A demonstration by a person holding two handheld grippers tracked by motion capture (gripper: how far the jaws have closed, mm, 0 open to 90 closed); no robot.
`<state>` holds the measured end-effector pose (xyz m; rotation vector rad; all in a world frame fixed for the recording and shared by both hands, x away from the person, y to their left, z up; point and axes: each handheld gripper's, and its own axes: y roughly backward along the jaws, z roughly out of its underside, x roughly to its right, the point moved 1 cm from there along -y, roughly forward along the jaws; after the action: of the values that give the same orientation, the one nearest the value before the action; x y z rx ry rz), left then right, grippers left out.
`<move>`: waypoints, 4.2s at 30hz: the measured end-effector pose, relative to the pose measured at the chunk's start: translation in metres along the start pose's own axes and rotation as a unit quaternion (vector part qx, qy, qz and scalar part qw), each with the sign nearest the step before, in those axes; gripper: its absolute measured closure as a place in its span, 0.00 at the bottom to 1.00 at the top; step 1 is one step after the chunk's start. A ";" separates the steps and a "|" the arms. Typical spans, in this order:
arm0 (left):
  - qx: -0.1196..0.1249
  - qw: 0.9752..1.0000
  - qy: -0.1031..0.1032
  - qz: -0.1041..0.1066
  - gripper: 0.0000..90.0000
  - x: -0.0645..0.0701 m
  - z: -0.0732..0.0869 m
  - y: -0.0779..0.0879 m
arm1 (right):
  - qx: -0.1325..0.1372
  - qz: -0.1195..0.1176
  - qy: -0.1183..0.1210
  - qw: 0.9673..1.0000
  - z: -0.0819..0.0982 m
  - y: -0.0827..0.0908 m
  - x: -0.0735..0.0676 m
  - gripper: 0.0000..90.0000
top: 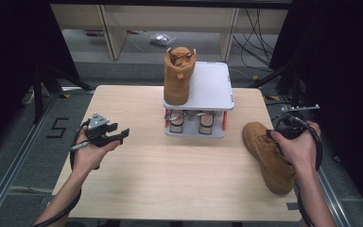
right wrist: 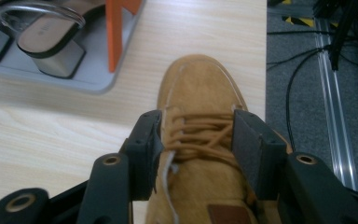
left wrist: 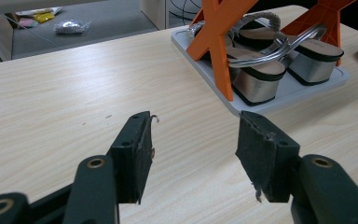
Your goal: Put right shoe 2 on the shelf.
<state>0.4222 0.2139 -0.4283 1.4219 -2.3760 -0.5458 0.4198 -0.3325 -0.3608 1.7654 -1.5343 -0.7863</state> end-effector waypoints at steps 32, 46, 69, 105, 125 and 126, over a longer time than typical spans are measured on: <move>0.001 1.000 0.010 0.006 0.49 0.005 0.020 0.004 | -0.063 0.028 -0.033 0.997 0.017 0.005 0.045 0.52; 0.008 1.000 0.019 0.011 0.49 0.010 0.046 0.010 | -0.127 0.019 -0.042 0.991 0.030 -0.019 0.057 0.64; 0.011 1.000 0.003 0.013 0.49 0.025 0.055 0.001 | -0.173 0.035 0.018 0.984 0.029 -0.035 0.050 0.93; 0.010 1.000 0.003 0.010 0.49 0.025 0.057 0.002 | -0.121 0.109 0.068 0.984 0.003 -0.007 0.020 0.96; 0.014 1.000 0.002 0.011 0.49 0.022 0.056 0.004 | -0.103 0.116 0.064 0.986 -0.021 0.002 0.018 0.96; 0.014 1.000 0.002 0.011 0.49 0.022 0.056 0.004 | -0.104 0.116 0.068 0.985 -0.021 0.001 0.019 0.96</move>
<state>0.3838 0.2047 -0.4738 1.4067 -2.4025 -0.5060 0.4385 -0.3490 -0.3471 1.4288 -1.4775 -0.6696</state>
